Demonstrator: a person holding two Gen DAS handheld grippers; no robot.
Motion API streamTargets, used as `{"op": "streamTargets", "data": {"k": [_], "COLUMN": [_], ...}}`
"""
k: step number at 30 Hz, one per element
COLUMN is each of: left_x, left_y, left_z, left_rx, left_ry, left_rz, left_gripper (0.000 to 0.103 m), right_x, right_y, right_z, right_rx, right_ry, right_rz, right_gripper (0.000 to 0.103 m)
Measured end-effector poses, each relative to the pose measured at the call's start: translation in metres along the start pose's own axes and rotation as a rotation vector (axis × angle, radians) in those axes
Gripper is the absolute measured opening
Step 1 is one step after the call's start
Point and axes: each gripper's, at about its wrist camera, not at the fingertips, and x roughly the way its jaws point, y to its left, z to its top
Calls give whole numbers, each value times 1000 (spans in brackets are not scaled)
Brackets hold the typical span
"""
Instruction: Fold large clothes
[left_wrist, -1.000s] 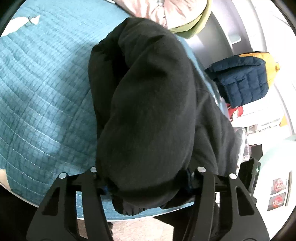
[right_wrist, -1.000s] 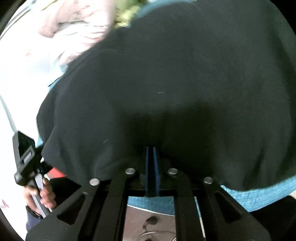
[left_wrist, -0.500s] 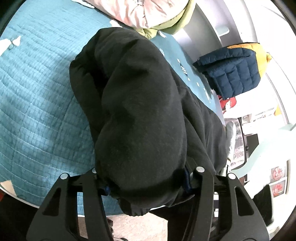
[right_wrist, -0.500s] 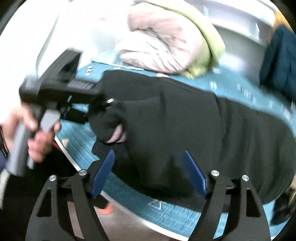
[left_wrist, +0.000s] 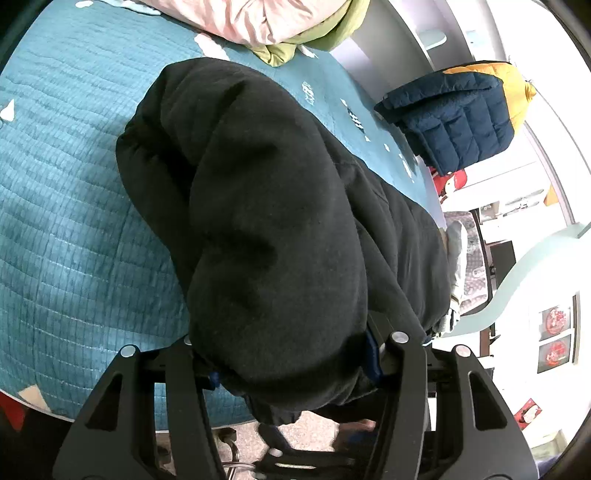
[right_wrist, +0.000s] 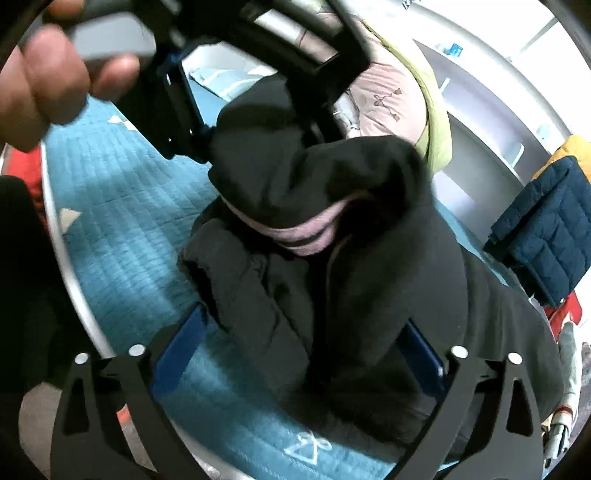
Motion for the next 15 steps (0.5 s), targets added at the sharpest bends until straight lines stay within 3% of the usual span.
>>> {"op": "streamTargets", "data": {"k": [4,7,8,11,15], "left_x": [1,-2,-3,-7,-31], "left_y": [-4,-6,-6,-9,-31], "left_z": [4,9,11,16,20], "left_rx": [3,-4,-16,-51,-34], "left_ry": [6,-7,-5,-5,-63], "left_rz": [0,-5,-17,-60,-124], "left_gripper": [54,54,54,55,60], "right_x": [11,16,17,17,6], "right_y": [-6,-27,-37,-70,-114], "right_z": [6,16,18,26,35], "right_rx": [66,170,212,359,550], "right_ry": [-10,12,22,59,47], "right_rz": [-59,-18,15,121,224], "right_gripper": [93,54,46,36,33]}}
